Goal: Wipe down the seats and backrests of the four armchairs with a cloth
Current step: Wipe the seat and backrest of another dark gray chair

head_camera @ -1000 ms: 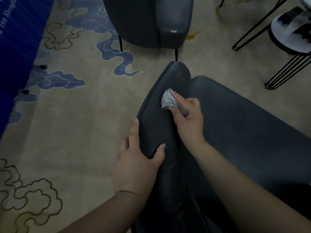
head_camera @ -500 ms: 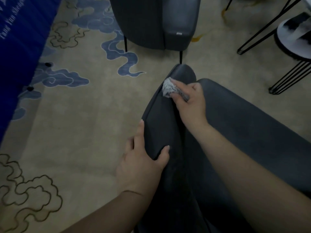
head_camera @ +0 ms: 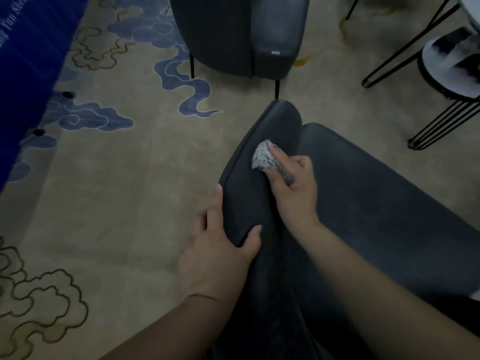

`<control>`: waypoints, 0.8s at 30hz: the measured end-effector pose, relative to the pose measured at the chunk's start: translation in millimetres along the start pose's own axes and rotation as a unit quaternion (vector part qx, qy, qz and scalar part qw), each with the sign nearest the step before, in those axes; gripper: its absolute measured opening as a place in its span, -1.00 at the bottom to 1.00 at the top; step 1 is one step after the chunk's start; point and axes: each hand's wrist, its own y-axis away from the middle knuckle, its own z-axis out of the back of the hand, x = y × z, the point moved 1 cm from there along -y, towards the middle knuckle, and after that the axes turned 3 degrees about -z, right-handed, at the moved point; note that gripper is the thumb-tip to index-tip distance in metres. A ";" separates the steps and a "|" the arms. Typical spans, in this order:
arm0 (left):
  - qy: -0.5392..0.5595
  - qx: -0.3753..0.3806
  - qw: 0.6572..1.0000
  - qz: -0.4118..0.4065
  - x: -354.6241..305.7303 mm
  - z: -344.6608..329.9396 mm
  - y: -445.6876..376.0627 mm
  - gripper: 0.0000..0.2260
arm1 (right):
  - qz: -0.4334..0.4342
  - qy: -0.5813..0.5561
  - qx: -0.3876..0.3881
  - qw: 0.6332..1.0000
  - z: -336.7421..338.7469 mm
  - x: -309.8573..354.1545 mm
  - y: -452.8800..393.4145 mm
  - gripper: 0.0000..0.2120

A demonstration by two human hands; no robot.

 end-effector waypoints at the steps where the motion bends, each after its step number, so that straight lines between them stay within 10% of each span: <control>1: -0.001 -0.002 1.000 0.002 -0.1 0.0 -0.4 -0.21 | 0.005 0.009 0.009 1.000 0.8 -0.4 -6.4 -0.59; 8: 0.005 -0.010 1.000 0.002 -0.7 0.4 0.6 -0.23 | -0.100 -0.097 -0.084 0.987 -2.3 -9.8 -95.1 -0.68; 18: 0.013 -0.012 1.000 -0.004 -0.5 -1.3 2.2 -0.34 | -0.111 -0.071 0.011 0.991 19.0 0.9 90.8 -0.57; 24: 0.012 -0.020 1.000 -0.012 1.4 -1.4 1.3 -0.38 | -0.077 -0.018 -0.043 0.996 2.7 14.5 7.1 -0.66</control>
